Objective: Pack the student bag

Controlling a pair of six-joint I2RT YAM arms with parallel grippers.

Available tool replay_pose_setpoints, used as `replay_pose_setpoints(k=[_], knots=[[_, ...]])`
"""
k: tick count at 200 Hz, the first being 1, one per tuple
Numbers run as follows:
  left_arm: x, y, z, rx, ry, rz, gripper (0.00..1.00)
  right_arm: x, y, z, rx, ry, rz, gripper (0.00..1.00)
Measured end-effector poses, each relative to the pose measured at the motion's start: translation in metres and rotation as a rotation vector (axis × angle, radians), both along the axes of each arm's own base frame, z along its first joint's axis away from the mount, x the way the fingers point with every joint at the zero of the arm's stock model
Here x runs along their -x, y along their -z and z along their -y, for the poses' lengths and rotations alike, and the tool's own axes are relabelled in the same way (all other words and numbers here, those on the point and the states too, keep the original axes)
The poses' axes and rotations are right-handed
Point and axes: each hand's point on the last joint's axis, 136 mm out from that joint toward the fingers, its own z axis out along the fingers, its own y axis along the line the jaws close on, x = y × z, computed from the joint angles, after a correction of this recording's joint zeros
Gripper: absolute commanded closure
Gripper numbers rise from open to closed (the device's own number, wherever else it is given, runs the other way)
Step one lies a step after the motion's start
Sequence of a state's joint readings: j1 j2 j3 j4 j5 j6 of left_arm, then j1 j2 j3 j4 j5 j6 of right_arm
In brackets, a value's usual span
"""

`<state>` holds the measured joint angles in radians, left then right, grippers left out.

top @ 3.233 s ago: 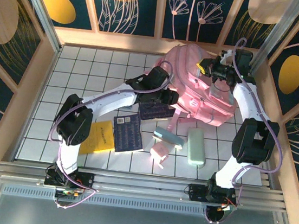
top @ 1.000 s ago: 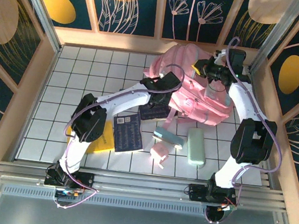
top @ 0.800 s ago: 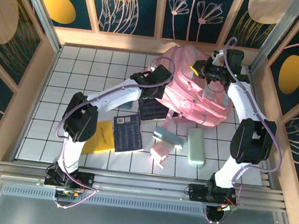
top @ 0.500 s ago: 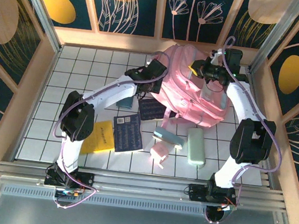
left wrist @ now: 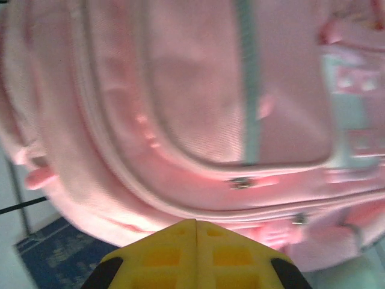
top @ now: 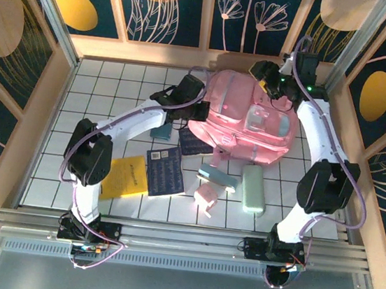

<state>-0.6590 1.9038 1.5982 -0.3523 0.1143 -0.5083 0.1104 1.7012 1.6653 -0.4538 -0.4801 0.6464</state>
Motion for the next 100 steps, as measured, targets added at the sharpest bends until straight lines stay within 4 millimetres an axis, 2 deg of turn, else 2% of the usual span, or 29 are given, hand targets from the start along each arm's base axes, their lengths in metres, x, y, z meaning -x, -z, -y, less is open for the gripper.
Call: replay_pose_setpoints(k=[10, 20, 45, 59, 72, 100], knots=[[0.004, -0.009, 0.008, 0.041, 0.018, 0.006, 1.0, 0.007, -0.005, 0.006, -0.01, 0.045, -0.001, 0.44], [0.006, -0.017, 0.014, 0.07, 0.033, 0.016, 1.0, 0.023, -0.008, 0.009, -0.031, 0.074, -0.003, 0.47], [0.01, -0.022, 0.02, 0.085, 0.046, 0.023, 1.0, 0.068, 0.003, 0.01, -0.083, 0.119, -0.047, 0.47], [0.01, -0.017, 0.016, 0.067, 0.034, 0.026, 1.0, 0.083, 0.02, -0.001, -0.084, 0.106, -0.083, 0.45], [0.01, -0.01, 0.005, 0.049, 0.014, 0.017, 1.0, 0.092, 0.044, -0.019, -0.073, 0.079, -0.139, 0.4], [0.002, 0.009, -0.037, -0.014, -0.084, 0.001, 1.0, 0.116, 0.104, -0.068, -0.073, 0.013, -0.3, 0.29]])
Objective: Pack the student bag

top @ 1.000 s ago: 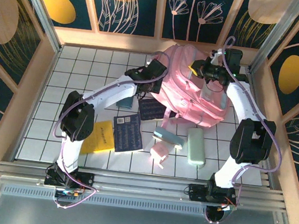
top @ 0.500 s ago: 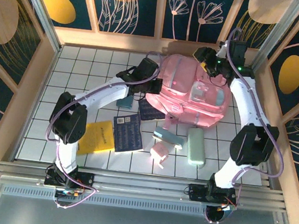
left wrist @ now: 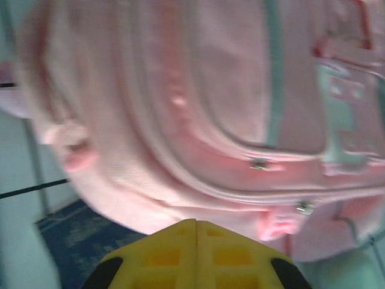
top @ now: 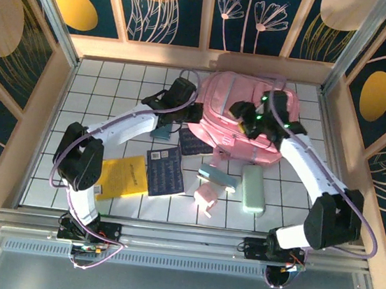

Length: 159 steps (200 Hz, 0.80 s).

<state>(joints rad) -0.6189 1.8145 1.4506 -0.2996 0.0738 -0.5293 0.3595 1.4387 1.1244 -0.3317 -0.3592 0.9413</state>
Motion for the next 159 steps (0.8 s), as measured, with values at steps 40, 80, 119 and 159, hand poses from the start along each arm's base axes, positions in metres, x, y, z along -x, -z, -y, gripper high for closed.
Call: replay_pose_setpoints(k=[40, 80, 119, 159], knots=[[-0.009, -0.004, -0.042, -0.054, -0.148, 0.04, 1.0, 0.017, 0.046, -0.044, -0.125, 0.089, -0.162, 0.33], [-0.008, -0.029, -0.082, -0.005, -0.271, 0.074, 1.0, -0.009, 0.059, -0.044, -0.192, 0.311, -0.197, 0.42], [-0.002, -0.031, -0.093, 0.007, -0.287, 0.072, 1.0, -0.083, 0.015, -0.033, -0.036, 0.309, 0.02, 0.34], [0.006, -0.02, -0.09, -0.007, -0.239, 0.05, 0.99, -0.133, 0.008, -0.022, 0.085, 0.179, 0.16, 0.37]])
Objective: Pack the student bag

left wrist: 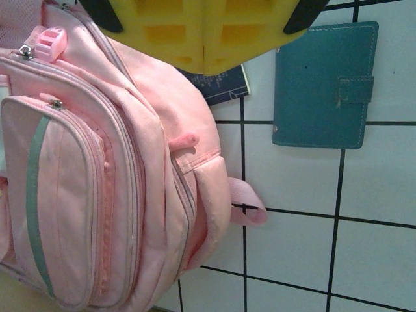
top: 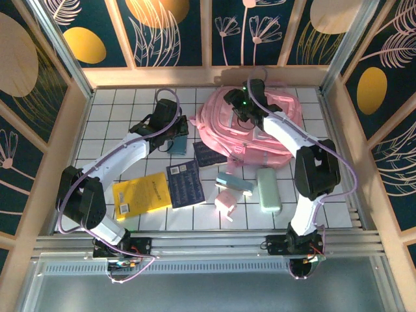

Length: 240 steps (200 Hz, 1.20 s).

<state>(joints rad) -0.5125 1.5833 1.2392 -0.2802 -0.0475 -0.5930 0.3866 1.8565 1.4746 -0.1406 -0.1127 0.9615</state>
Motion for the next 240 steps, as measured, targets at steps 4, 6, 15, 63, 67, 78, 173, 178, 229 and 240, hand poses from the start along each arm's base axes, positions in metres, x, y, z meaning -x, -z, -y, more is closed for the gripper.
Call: replay_pose_setpoints(k=[4, 6, 15, 63, 67, 78, 173, 178, 229, 240], knots=[[0.0, 0.0, 0.001, -0.001, 0.006, 0.002, 0.99, -0.001, 0.004, 0.001, 0.008, -0.013, -0.002, 0.38], [0.001, 0.0, 0.001, -0.001, 0.009, 0.001, 0.99, -0.002, 0.006, 0.002, 0.01, -0.016, -0.005, 0.38], [0.001, -0.002, 0.001, -0.002, 0.018, 0.007, 0.98, -0.005, 0.017, 0.005, 0.022, -0.039, -0.019, 0.39], [0.004, -0.01, 0.002, -0.009, 0.046, 0.03, 0.98, -0.012, 0.056, -0.017, 0.048, -0.225, -0.054, 0.55], [0.004, -0.01, 0.002, -0.011, 0.048, 0.031, 0.98, -0.012, 0.056, -0.019, 0.046, -0.232, -0.055, 0.57], [0.004, -0.01, 0.002, -0.013, 0.052, 0.032, 0.98, -0.013, 0.056, -0.023, 0.054, -0.264, -0.045, 0.65], [0.001, -0.034, 0.018, -0.055, 0.209, 0.118, 0.66, -0.011, 0.043, -0.017, 0.085, -0.434, 0.004, 1.0], [0.001, -0.038, 0.02, -0.058, 0.223, 0.131, 0.65, -0.009, 0.039, -0.014, 0.078, -0.44, 0.005, 1.0], [-0.007, -0.07, 0.036, -0.091, 0.35, 0.262, 0.53, 0.008, -0.041, 0.037, 0.008, -0.45, 0.095, 1.0], [-0.006, -0.072, 0.04, -0.107, 0.39, 0.288, 0.49, 0.011, -0.058, 0.048, -0.01, -0.444, 0.125, 1.0]])
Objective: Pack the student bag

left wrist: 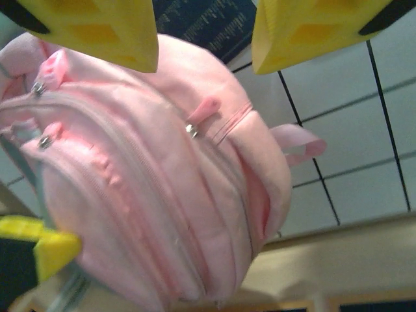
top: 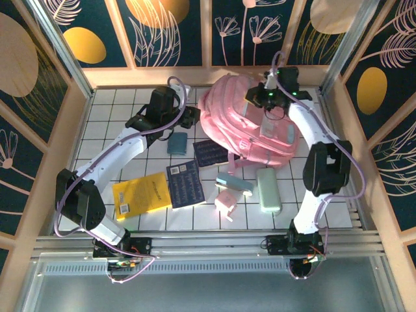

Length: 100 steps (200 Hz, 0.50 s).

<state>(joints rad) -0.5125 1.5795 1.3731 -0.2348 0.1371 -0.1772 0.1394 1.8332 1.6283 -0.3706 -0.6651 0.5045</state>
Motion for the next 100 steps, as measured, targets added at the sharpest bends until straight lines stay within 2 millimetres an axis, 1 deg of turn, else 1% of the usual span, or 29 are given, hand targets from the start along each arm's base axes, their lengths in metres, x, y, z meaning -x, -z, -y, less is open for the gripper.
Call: replay_pose_setpoints(k=[20, 40, 56, 79, 100], knots=[[0.001, 0.001, 0.008, -0.025, 0.07, 0.017, 0.48, 0.008, -0.021, 0.013, -0.033, 0.001, 0.03, 1.0], [-0.007, 0.003, 0.019, -0.056, 0.127, 0.031, 0.47, 0.017, -0.031, 0.015, -0.065, -0.012, 0.032, 1.0], [-0.009, 0.007, 0.026, -0.088, 0.171, 0.041, 0.47, 0.024, -0.033, 0.014, -0.087, -0.028, 0.021, 1.0], [-0.009, 0.011, 0.027, -0.151, 0.214, 0.059, 0.47, 0.035, -0.031, 0.011, -0.111, -0.057, 0.005, 1.0], [-0.005, 0.013, 0.03, -0.187, 0.264, 0.074, 0.47, 0.041, -0.029, 0.009, -0.12, -0.07, -0.004, 1.0]])
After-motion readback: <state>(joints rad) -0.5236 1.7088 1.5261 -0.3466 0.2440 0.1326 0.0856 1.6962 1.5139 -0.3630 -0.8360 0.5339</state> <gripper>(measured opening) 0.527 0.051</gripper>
